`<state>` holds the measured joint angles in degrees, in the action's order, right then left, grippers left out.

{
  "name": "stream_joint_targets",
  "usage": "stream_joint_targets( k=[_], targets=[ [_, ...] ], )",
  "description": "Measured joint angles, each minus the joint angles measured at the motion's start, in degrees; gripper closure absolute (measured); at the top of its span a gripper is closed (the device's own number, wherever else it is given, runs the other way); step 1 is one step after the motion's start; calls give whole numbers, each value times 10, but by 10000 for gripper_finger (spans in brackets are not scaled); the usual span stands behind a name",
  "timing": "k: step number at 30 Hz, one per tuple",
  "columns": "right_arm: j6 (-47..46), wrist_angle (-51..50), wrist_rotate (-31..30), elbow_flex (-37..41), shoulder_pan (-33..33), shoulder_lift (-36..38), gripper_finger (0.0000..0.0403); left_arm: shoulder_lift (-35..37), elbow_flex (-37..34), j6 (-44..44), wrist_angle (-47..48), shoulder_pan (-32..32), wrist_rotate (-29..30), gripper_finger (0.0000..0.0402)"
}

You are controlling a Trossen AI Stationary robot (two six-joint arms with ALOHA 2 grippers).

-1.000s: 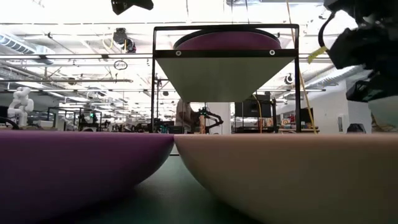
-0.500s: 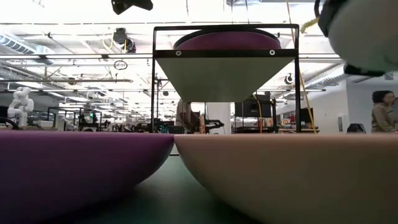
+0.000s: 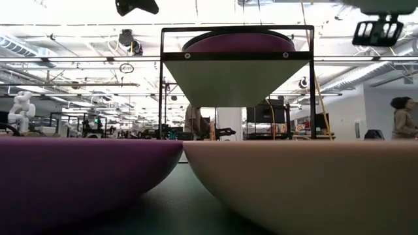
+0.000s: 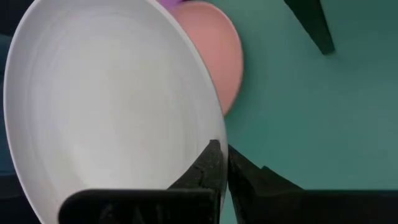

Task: Place and stack plates onto a shelf
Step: Stack the gray plate on top of the black plate

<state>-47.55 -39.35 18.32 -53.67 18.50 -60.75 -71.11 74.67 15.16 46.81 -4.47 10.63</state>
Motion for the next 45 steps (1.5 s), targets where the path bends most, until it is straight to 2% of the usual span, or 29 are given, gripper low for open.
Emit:
stream_joint_targets(
  k=[12, 18, 28, 40, 45],
  targets=[
    [-36, -8, -6, -95, 0, 0, 403, 0, 0, 4, 2, 0, 0, 376],
    [-64, -9, -54, -134, 0, 0, 403, 0, 0, 6, 2, 0, 0, 376],
    [-126, -8, -139, -184, -2, 0, 403, 0, 0, 8, 2, 0, 0, 376],
    [-163, 24, -319, -209, -27, 0, 403, 0, 0, 44, 2, -1, 0, 376],
    [-173, 49, -357, -209, -55, 0, 403, 0, 0, 71, 2, -1, 0, 376]
  ],
)
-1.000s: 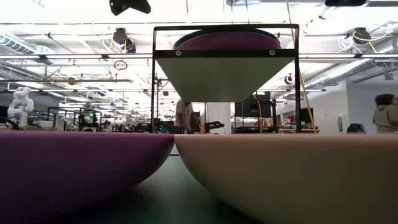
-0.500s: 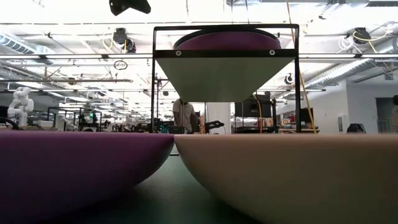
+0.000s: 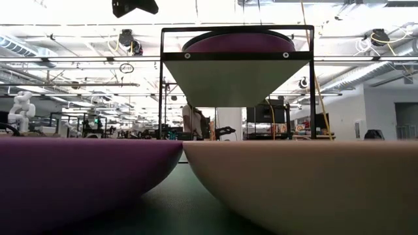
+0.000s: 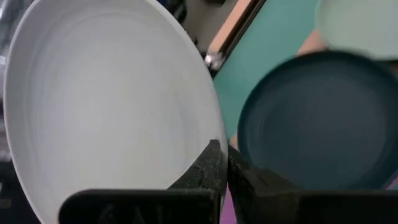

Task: Place and stack plates onto a shelf
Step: Stack the gray plate on top of the black plate

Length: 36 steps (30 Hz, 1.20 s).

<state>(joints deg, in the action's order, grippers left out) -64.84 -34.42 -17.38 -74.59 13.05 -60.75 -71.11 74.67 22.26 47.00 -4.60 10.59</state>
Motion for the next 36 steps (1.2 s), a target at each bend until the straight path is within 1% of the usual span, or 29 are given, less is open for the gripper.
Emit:
stream_joint_targets(
  k=[4, 11, 14, 19, 21, 23, 28, 32, 36],
  targets=[
    [-4, -2, -22, 0, -22, 0, 403, 0, 0, 22, 0, 0, -3, 376],
    [-5, -12, -24, 2, -59, -10, 403, 0, 0, 39, 28, 0, -40, 376],
    [-8, -5, -20, 16, -73, -14, 403, 0, 0, 47, 51, 0, -55, 376],
    [-46, -2, -20, 52, -83, -16, 403, 0, 0, 55, 94, -16, -75, 371],
    [-58, 2, -21, 69, -83, -16, 403, 0, 0, 67, 113, -26, -87, 357],
    [-66, 14, -19, 88, -86, -16, 403, 0, 0, 82, 127, -37, -92, 335],
    [-87, 78, -4, 136, -86, -16, 403, 0, 0, 99, 180, -59, -92, 276],
    [-109, 96, -3, 164, -83, -16, 403, 0, 0, 87, 221, -73, -85, 250],
    [-110, 98, -3, 174, -81, -16, 403, 0, 0, 69, 244, -85, -80, 232]
  ],
)
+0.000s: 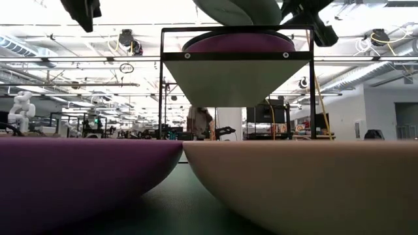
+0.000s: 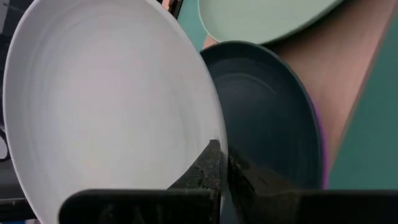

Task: Place and stack plates onto a shelf
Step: Stack the gray plate on top of the black plate

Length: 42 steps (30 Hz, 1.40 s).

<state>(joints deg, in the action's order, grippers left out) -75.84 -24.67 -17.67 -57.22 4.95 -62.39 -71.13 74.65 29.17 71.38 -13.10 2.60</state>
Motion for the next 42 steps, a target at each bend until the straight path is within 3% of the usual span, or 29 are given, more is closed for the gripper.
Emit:
stream_joint_targets(
  k=[9, 18, 24, 42],
  targets=[
    [-1, -10, 4, 20, 0, 0, 403, 0, -8, -21, 22, -28, 0, 202],
    [-2, -22, 16, 28, 0, 0, 403, 0, -115, 12, 19, -38, 3, 201],
    [-4, -41, 26, 28, 0, 0, 397, 0, -165, 31, 19, -40, -30, 201],
    [-18, -45, 27, 28, 0, 0, 394, 0, -176, 55, -29, -39, -30, 201]
  ],
)
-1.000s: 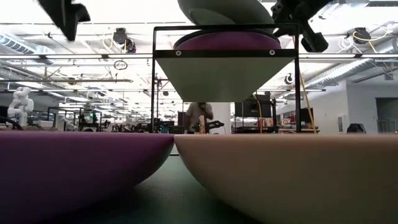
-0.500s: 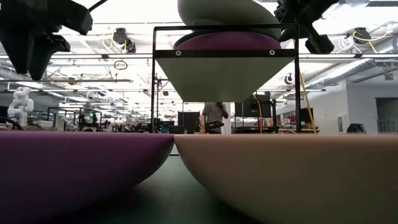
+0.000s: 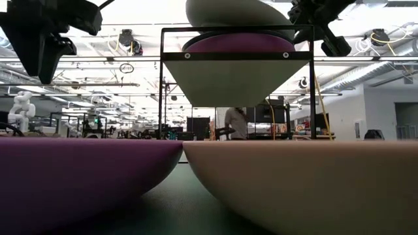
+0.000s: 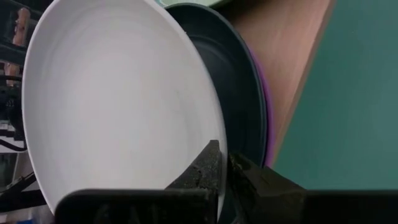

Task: Place and stack plates onto a shelf
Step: Stack the gray plate on top of the black plate

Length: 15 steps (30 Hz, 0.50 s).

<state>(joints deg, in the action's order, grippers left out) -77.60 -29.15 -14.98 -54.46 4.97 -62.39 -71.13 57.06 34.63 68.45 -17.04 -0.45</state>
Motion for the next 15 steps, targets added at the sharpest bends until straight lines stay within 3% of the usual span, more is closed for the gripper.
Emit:
stream_joint_targets(
  k=[7, 15],
  targets=[
    [-12, 0, 0, 0, 0, 0, 387, 0, 0, -10, 0, 0, 5, 201],
    [-13, 0, 0, 0, 0, 0, 317, 0, 0, -11, 0, 0, 5, 201]
  ],
)
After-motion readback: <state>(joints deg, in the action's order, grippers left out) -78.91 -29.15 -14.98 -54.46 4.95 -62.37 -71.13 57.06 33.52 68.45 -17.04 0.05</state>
